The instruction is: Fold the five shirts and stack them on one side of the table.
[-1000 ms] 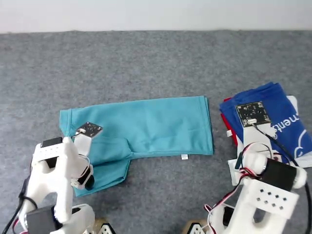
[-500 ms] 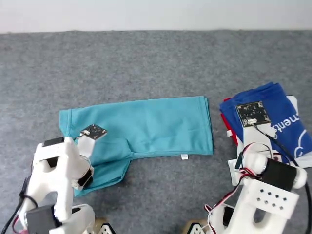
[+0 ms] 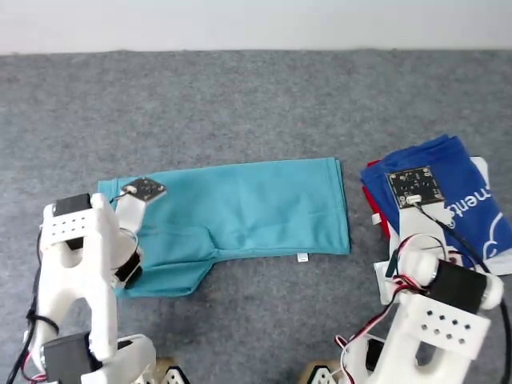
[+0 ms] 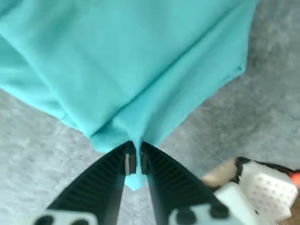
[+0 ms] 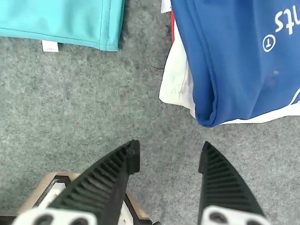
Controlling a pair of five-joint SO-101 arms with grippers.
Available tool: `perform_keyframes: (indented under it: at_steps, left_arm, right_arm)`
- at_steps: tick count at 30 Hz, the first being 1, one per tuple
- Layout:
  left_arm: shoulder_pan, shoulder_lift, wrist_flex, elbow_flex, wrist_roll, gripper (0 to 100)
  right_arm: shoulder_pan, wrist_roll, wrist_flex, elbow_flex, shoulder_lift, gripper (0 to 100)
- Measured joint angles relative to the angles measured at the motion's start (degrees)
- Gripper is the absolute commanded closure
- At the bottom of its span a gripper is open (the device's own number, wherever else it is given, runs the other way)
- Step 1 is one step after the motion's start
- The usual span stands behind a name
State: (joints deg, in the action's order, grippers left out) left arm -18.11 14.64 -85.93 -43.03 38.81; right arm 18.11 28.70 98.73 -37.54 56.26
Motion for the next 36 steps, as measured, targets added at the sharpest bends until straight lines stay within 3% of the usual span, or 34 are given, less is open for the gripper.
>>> perform_keyframes:
  at_steps: [12,26,33,36]
  left_arm:
    - [11.5,-0.2,11.8,0.0,0.0,99]
    - [6.7,-0.2,15.3,0.0,-0.2,98]
    - [6.6,-0.2,19.1,0.0,-10.8,80]
    - [6.6,-0.2,19.4,1.8,-15.8,78]
  right_arm:
    - [-0.1,0.0,0.0,0.0,0.0,79.0]
    - [-0.1,0.0,0.0,0.0,0.0,79.0]
    - [-0.1,0.0,0.0,0.0,0.0,79.0]
    - [-0.1,0.0,0.0,0.0,0.0,79.0]
